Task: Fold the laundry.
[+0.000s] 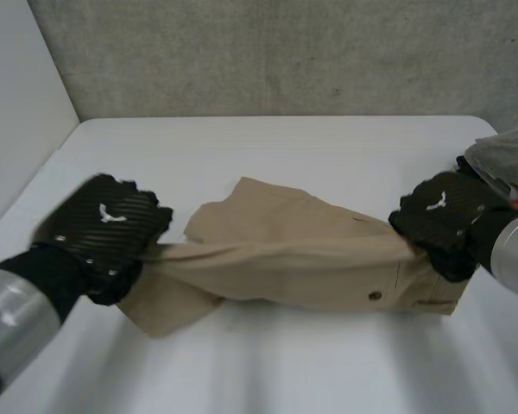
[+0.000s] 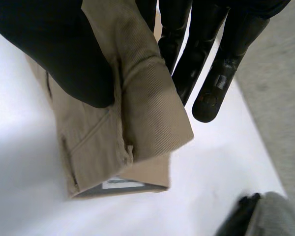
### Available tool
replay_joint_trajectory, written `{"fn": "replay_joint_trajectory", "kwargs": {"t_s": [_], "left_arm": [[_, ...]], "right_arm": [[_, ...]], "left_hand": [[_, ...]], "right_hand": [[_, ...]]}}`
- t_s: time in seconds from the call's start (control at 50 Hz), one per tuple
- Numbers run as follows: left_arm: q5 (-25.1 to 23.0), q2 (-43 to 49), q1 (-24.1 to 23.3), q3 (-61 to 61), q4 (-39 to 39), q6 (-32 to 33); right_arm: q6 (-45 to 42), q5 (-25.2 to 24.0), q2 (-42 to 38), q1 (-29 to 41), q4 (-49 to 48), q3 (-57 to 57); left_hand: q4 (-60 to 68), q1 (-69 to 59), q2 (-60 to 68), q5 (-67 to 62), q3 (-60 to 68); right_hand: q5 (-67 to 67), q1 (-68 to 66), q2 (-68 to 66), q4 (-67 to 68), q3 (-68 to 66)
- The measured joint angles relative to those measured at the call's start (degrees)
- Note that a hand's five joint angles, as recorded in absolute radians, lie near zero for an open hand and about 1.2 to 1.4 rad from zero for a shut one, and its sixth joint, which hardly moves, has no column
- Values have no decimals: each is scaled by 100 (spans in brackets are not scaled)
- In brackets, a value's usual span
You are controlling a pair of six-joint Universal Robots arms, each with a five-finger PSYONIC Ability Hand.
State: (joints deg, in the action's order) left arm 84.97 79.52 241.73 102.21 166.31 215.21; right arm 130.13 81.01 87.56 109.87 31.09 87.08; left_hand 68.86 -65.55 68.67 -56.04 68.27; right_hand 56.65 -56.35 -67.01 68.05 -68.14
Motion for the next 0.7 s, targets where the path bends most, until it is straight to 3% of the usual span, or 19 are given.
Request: {"fn": "replay_joint_trajectory", "kwargs": {"t_s": [0.16,0.18,0.3,0.4,0.48,0.6,0.7], "left_arm": [[103,1781,-222,-357,806,-76],[195,2384,-252,-629,1049,-81],[435,3397,-277,-1391,1378,-78],[520,3851,-292,-1933,1664,-66],[524,4300,-352,-2482,2465,-7],[448,5120,-447,-3362,3770,346],[296,5654,-498,-4005,4221,647]], "right_arm": [[-57,70,-1029,61,-512,159],[-60,169,-1386,72,-705,83],[-61,588,-2005,80,-1023,-215],[-63,857,-2218,65,-1146,-375],[-58,990,-2307,17,-1357,-446],[-32,1115,-2363,-11,-2236,-458],[-34,1236,-2447,-7,-2994,-470]], "left_hand": [[0,0,0,-80,0],[0,0,0,-80,0],[0,0,0,-81,0],[0,0,0,-80,0],[1,0,0,-81,0],[2,0,0,-81,0],[2,0,0,-81,0]], "right_hand": [[-1,-27,0,0,0],[-1,-27,0,0,0],[0,-27,0,0,0],[0,-27,0,0,0],[7,-27,0,0,0],[-1,-27,0,0,0],[0,-27,0,0,0]]}}
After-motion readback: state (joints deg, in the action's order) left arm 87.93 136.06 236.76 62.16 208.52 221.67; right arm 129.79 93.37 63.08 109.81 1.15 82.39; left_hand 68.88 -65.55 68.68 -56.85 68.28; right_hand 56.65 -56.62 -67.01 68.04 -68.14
